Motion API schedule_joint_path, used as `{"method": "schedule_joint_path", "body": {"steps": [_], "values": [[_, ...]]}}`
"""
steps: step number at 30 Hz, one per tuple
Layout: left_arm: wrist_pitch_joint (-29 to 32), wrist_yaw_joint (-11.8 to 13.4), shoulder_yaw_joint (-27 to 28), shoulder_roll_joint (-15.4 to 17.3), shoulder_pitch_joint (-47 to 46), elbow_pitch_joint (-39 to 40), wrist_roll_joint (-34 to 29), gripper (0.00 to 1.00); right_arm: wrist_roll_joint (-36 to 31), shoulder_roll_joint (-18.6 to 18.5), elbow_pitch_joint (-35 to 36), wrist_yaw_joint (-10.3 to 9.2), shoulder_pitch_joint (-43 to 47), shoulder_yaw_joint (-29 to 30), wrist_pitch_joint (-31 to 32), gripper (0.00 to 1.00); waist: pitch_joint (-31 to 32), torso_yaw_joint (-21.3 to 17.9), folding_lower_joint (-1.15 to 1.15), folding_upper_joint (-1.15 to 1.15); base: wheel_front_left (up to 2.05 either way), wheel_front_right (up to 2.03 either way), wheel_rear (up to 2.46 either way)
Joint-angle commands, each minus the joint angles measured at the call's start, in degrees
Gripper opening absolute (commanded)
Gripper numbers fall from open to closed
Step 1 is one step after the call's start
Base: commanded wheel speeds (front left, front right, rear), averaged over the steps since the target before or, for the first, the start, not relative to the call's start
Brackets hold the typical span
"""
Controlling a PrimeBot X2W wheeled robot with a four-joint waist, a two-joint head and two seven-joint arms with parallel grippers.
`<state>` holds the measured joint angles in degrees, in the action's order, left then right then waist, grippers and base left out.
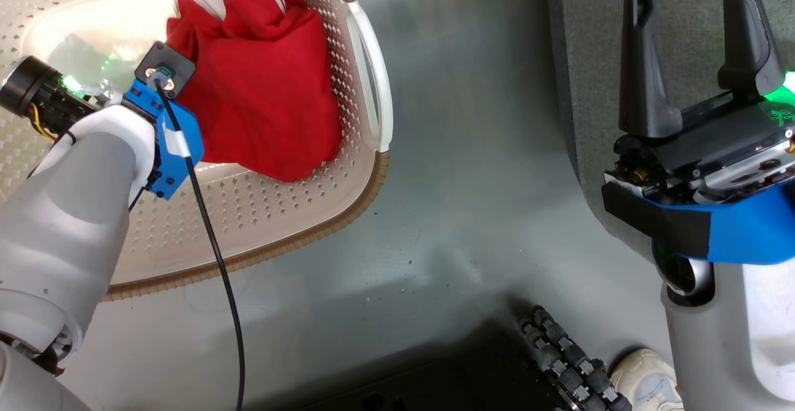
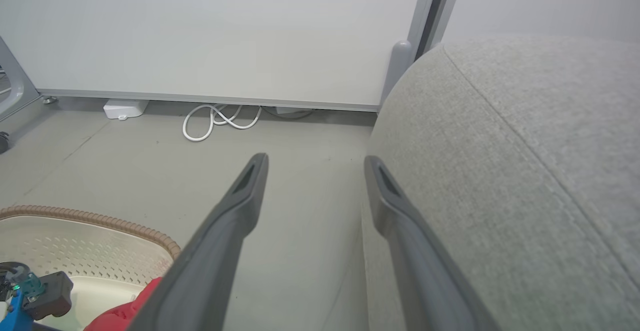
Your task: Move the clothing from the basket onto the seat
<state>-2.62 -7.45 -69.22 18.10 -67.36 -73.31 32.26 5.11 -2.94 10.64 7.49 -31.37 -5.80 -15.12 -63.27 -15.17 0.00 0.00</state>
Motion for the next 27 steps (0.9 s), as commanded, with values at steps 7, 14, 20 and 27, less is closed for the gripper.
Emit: {"method": "schedule_joint_path", "body": {"steps": [7,14,20,27], "values": [[-1.7,-0.05,-0.65,-0.93,1.61,0.96,2.69,0.0,0.2,0.09,-1.27,0.01,-1.49,0.4,-0.05,1.0,3.14,0.94,0.0,0.0,0.0,0.0,0.0],[-3.75,-0.05,-1.79,-2.75,3.87,3.59,4.22,0.0,-0.47,0.09,-2.71,0.01,-1.15,1.27,-0.04,1.0,6.87,2.65,0.0,0.0,0.0,0.0,0.0],[-7.15,-0.05,-2.99,-5.57,6.44,6.52,6.37,0.0,-1.38,0.08,-4.3,0.01,-0.18,2.25,-0.04,1.0,11.92,5.45,0.0,0.0,0.0,0.0,0.0],[-10.11,-0.05,-3.37,-7.38,8.23,8.59,8.69,0.0,-2.38,0.06,-5.77,0.01,1.35,3.18,-0.04,1.0,16.9,7.92,0.0,0.0,0.0,0.0,0.0]]}}
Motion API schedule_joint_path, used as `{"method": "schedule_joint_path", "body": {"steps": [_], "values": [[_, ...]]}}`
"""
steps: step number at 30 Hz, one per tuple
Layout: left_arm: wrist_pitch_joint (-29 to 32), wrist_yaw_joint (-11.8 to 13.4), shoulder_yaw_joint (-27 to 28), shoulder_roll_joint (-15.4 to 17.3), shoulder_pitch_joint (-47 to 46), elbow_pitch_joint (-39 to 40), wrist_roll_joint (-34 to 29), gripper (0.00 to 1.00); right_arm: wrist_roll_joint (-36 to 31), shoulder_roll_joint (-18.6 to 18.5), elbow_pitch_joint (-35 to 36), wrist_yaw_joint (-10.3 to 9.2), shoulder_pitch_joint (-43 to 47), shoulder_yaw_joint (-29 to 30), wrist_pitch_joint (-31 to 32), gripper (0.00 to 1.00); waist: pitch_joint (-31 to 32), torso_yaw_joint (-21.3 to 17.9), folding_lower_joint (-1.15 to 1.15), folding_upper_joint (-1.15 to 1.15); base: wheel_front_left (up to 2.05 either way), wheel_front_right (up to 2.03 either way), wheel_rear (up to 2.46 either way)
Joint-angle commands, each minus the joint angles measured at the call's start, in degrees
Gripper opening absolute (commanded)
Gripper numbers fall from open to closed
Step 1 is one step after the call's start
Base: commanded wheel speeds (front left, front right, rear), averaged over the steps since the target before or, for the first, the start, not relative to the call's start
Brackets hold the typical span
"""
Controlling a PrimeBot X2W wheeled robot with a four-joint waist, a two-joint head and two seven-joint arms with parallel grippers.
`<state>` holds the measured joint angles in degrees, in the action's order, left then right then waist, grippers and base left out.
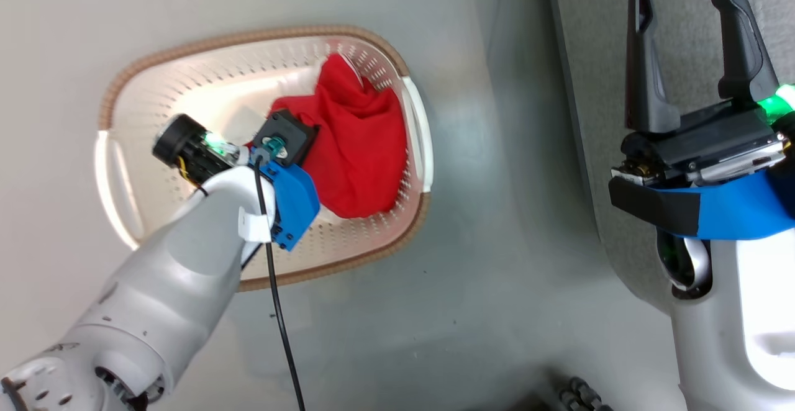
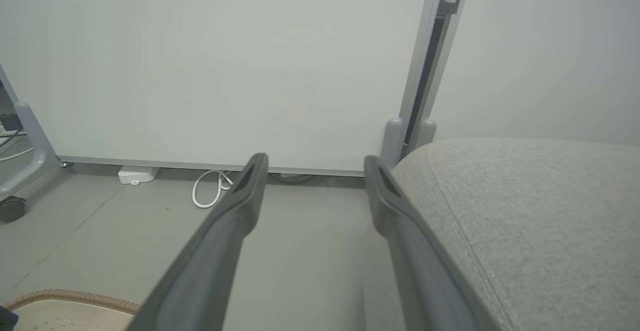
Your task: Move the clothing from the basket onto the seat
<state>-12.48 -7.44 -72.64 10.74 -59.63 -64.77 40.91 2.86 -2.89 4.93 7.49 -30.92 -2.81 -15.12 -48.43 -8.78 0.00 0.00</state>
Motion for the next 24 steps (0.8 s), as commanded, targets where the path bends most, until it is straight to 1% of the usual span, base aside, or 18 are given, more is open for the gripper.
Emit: {"method": "schedule_joint_path", "body": {"steps": [1,9,11,16,24], "values": [[-0.72,-0.06,-0.01,-0.22,0.83,0.37,0.48,0.0,-0.23,0.01,-0.32,0.01,1.16,0.33,-0.04,1.0,2.9,1.87,0.0,0.0,0.0,0.0,0.0],[-2.75,-0.06,0.62,-1.75,3.4,3.83,3.01,0.0,-1.1,-0.06,-2.37,0.01,3.5,1.85,-0.04,1.0,10.36,4.23,0.0,0.0,0.0,0.0,0.0],[-2.79,-0.06,2.31,-1.77,3.77,6.19,2.99,0.0,-1.08,-0.28,-2.92,0.01,4.36,2.24,-0.04,1.0,12.19,4.78,0.0,0.0,0.0,0.0,0.0],[-2.77,0.17,7.75,-1.36,6.48,11.92,0.58,0.0,-0.84,-0.62,-3.92,0.01,6.24,3.0,-0.04,1.0,16.16,5.86,0.0,0.0,0.0,0.0,0.0],[-2.79,0.52,16.24,-1.53,11.18,20.41,-5.04,0.0,-0.56,-0.98,-5.57,0.01,9.25,3.99,-0.04,1.0,22.3,7.35,0.0,0.0,0.0,0.0,0.0]]}}
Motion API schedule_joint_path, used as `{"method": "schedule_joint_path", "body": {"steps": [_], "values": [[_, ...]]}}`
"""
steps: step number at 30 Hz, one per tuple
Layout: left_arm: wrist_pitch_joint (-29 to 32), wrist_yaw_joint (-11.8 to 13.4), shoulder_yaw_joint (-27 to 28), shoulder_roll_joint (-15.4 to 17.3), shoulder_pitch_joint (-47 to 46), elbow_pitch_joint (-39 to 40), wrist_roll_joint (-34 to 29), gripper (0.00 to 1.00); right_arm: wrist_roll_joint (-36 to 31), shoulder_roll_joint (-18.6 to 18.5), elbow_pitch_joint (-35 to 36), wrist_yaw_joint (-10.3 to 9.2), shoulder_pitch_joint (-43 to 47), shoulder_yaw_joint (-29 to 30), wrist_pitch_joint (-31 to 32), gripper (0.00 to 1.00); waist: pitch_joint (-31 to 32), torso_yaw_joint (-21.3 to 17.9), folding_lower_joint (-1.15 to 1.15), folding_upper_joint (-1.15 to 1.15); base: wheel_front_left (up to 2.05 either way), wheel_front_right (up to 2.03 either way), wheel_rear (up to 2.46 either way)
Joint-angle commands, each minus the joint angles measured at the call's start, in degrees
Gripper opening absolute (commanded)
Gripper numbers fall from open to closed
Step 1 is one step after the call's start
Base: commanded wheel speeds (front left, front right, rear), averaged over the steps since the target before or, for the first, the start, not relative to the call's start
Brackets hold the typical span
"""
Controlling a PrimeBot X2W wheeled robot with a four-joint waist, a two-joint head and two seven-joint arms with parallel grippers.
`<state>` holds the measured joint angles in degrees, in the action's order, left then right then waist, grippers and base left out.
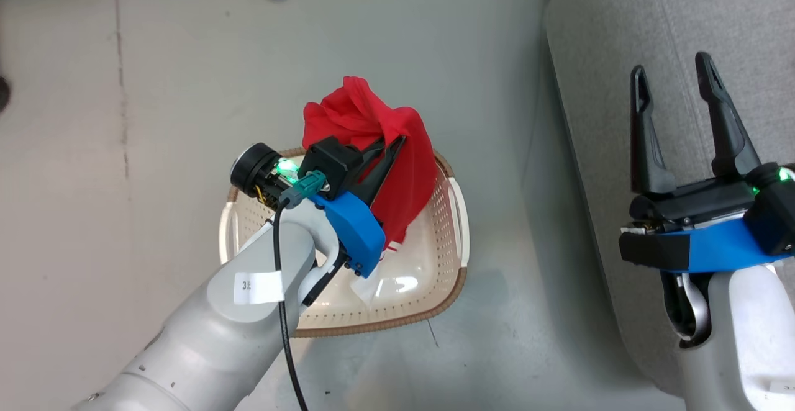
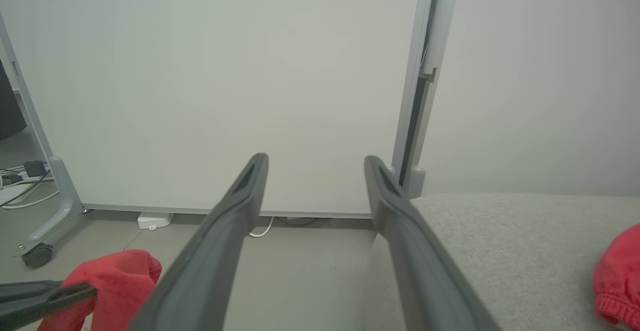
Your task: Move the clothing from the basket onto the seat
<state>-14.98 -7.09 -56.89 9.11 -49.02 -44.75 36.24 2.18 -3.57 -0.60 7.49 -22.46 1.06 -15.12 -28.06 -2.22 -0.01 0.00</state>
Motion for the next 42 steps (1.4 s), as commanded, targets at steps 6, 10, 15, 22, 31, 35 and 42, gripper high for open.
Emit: {"method": "schedule_joint_path", "body": {"steps": [6,10,15,22,31,35,42], "values": [[-0.29,0.58,6.79,0.08,3.55,5.85,-3.85,0.0,0.4,-0.58,-1.38,0.01,3.05,0.41,-0.04,1.0,6.75,1.82,0.01,0.0,0.0,0.0,0.0],[-0.29,0.54,10.21,-0.52,4.75,8.78,-5.62,0.0,0.59,-0.63,-1.96,0.01,4.61,0.49,-0.03,1.0,9.53,2.61,0.01,0.0,0.0,0.0,0.0],[-0.28,0.32,12.89,-1.56,5.18,11.39,-7.76,0.0,0.81,-0.51,-2.76,0.01,6.06,0.28,-0.03,1.0,12.78,3.4,0.01,0.0,0.0,0.0,0.0],[-0.29,0.02,14.46,-3.2,4.25,12.27,-9.4,0.0,1.2,-0.23,-3.64,0.01,8.14,0.44,-0.04,1.0,17.03,3.86,0.01,0.0,0.0,0.0,0.0],[-0.29,-0.33,14.13,-4.66,2.66,13.47,-9.63,0.0,1.41,0.04,-4.26,0.01,11.01,1.02,-0.04,1.0,21.41,4.42,0.01,0.0,0.0,0.0,0.0],[-0.29,-0.37,13.65,-5.0,2.36,13.66,-9.13,0.0,1.58,0.18,-4.44,0.01,12.13,1.19,-0.04,1.0,22.77,4.56,0.01,0.0,0.0,0.0,0.0],[-0.29,-0.46,12.97,-5.17,2.98,12.95,-8.63,0.0,1.71,0.39,-4.43,0.01,13.36,1.3,-0.04,1.0,23.95,4.51,0.01,0.0,0.0,0.0,0.0]]}}
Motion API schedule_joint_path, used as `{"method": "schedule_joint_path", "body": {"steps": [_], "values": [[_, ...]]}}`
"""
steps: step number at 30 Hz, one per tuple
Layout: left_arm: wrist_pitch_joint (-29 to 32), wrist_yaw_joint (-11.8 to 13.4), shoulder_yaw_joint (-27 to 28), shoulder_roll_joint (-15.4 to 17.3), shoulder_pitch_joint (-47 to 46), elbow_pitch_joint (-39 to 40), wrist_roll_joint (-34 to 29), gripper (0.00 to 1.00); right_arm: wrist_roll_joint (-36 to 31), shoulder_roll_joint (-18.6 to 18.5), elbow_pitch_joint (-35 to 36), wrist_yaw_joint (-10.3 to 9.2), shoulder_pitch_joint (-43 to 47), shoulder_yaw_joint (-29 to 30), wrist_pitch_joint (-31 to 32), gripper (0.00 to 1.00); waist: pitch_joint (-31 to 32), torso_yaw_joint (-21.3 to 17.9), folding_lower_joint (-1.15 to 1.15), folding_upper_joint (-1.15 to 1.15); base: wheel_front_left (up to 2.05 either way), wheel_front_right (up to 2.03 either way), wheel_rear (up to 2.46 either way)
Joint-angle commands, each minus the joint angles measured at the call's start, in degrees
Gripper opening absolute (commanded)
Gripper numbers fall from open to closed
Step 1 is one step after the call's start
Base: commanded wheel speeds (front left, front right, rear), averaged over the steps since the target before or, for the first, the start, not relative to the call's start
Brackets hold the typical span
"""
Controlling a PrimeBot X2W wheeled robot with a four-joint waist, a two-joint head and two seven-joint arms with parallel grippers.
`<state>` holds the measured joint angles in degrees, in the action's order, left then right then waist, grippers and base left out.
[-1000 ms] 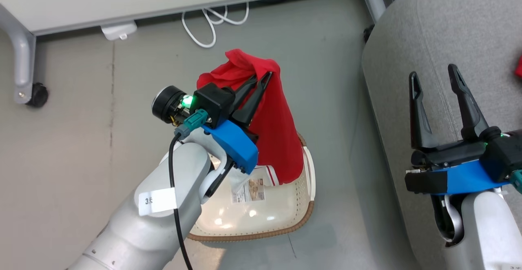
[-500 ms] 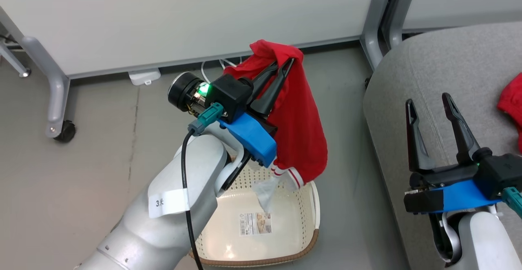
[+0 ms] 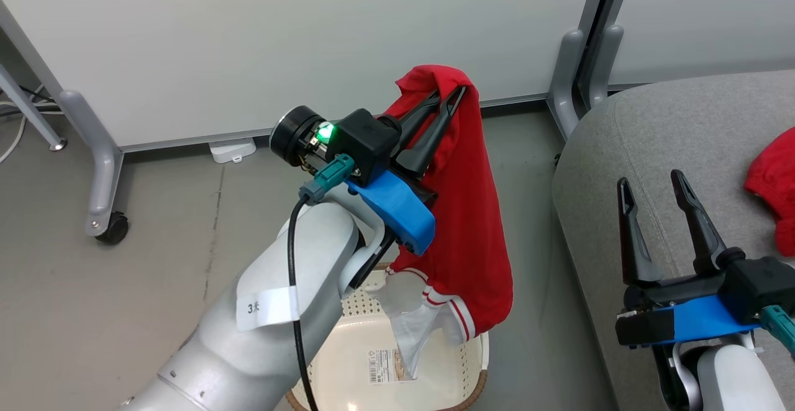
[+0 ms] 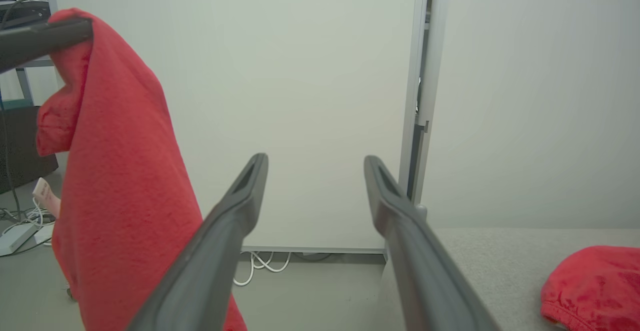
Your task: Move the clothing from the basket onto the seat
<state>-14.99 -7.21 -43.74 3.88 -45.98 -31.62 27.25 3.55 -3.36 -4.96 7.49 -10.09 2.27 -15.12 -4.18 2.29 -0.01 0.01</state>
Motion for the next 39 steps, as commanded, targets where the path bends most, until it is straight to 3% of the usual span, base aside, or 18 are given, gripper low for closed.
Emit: {"method": "schedule_joint_path", "body": {"steps": [1,13,16,23,39], "values": [[-0.28,-0.35,-0.24,0.05,0.01,-0.27,0.35,0.0,0.34,0.19,-0.08,0.01,1.11,0.13,-0.04,1.0,0.12,0.02,0.01,-0.01,0.0,0.0,0.0],[-0.28,-0.28,-0.51,0.1,-0.32,-0.39,0.25,0.0,0.35,0.16,0.35,0.01,-0.73,-2.47,-0.03,1.0,0.06,0.41,0.01,-0.01,0.0,0.0,0.0],[-0.28,-0.3,-0.54,0.23,-1.22,-0.27,-0.08,0.0,0.45,-1.06,-0.16,0.01,-4.41,-7.77,-0.04,1.0,-0.87,0.47,0.01,-0.01,0.0,0.0,0.0],[-0.28,-0.31,-0.96,-0.05,-2.26,0.16,-0.49,0.0,0.96,-2.06,-1.77,0.01,-10.17,-13.96,-0.04,1.0,-2.6,1.17,0.01,-0.01,0.0,0.0,0.0],[-0.29,-0.32,-4.18,-0.95,-5.25,2.04,0.34,0.0,-0.69,-2.07,-16.27,0.01,-22.38,-18.9,-0.03,1.0,-6.49,5.36,0.01,-0.01,0.0,0.0,0.0]]}}
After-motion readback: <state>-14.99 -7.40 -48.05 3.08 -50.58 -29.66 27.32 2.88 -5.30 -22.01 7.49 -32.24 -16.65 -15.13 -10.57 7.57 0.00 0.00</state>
